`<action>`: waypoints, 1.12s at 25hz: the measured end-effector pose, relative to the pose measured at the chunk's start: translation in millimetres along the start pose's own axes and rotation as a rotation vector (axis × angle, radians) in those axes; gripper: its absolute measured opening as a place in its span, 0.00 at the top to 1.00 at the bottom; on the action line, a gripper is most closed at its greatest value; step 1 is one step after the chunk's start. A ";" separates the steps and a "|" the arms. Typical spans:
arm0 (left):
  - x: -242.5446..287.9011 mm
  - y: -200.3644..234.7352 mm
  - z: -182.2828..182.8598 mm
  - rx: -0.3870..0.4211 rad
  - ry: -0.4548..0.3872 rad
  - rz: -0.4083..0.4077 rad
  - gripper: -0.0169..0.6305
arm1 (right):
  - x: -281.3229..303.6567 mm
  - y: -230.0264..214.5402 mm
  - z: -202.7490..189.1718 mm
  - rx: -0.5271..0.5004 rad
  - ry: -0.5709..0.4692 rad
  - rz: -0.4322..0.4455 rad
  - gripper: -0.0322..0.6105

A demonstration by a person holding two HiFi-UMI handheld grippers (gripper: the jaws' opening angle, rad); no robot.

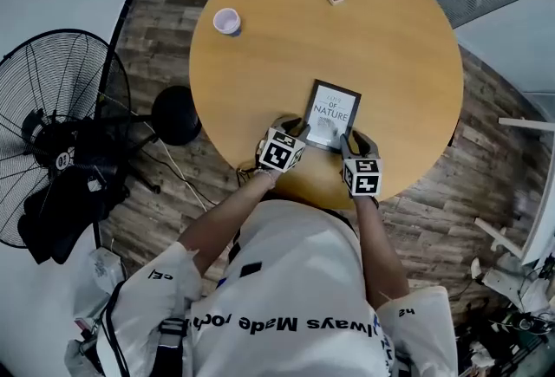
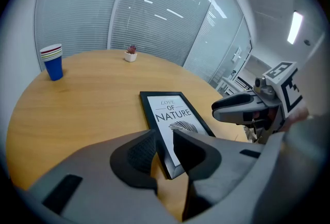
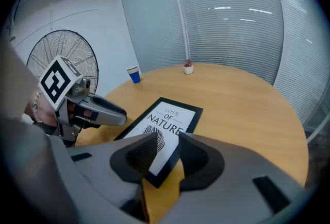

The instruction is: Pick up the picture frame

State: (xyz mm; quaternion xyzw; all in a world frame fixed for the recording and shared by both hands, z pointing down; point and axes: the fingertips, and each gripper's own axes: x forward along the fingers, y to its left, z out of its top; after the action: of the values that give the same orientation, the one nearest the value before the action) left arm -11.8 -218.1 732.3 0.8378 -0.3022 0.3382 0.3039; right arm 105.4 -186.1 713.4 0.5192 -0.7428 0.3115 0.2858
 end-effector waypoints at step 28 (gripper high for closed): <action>30.0 9.5 -24.3 -0.071 0.067 0.000 0.80 | 37.5 -11.3 -44.7 0.105 0.107 -0.003 0.72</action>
State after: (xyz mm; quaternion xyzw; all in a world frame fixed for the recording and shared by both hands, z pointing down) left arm -10.2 -215.8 771.9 0.8146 -0.3036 0.3552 0.3435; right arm 109.4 -177.4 772.0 0.5172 -0.7084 0.3767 0.2979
